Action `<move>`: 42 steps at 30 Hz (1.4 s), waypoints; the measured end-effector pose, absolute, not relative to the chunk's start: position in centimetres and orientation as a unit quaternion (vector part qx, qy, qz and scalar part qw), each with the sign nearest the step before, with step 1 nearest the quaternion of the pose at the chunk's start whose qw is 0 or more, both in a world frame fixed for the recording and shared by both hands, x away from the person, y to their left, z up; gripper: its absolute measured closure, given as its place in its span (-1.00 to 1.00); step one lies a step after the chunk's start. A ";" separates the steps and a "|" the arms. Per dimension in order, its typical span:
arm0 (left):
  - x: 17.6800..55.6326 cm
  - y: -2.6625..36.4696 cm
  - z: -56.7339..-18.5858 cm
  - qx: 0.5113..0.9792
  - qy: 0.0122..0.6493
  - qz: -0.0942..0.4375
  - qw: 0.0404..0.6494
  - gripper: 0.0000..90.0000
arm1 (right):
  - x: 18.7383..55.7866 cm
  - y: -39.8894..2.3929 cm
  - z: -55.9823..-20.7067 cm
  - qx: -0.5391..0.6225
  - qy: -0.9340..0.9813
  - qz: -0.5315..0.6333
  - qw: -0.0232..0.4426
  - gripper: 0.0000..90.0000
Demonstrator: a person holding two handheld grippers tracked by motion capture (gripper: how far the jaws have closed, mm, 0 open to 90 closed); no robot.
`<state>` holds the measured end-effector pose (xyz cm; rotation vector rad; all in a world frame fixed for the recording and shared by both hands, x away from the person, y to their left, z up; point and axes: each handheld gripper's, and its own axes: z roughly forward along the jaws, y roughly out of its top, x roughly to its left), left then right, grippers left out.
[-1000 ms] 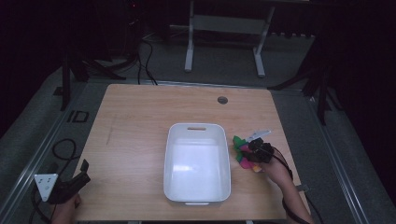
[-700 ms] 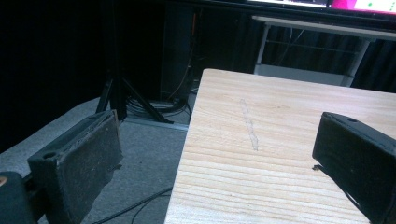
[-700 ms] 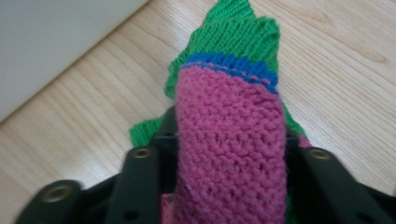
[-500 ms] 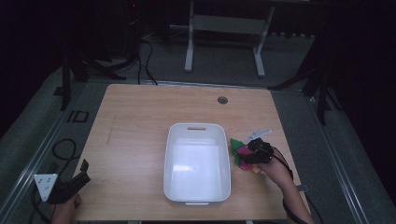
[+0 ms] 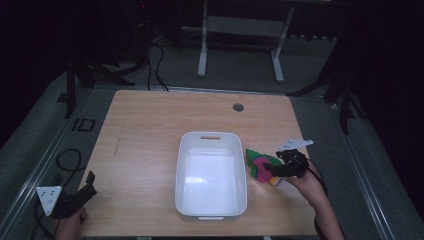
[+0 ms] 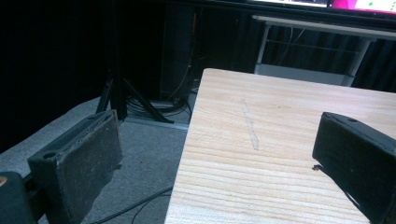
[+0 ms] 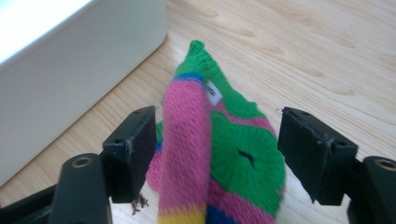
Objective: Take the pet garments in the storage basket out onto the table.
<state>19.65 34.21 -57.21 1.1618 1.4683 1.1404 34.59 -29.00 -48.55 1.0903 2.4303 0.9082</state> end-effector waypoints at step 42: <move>19.7 34.2 -57.2 0.474 0.594 0.464 0.455 -0.96 | 26.3 -40.3 -55.4 0.549 0.655 0.411 0.318 -0.73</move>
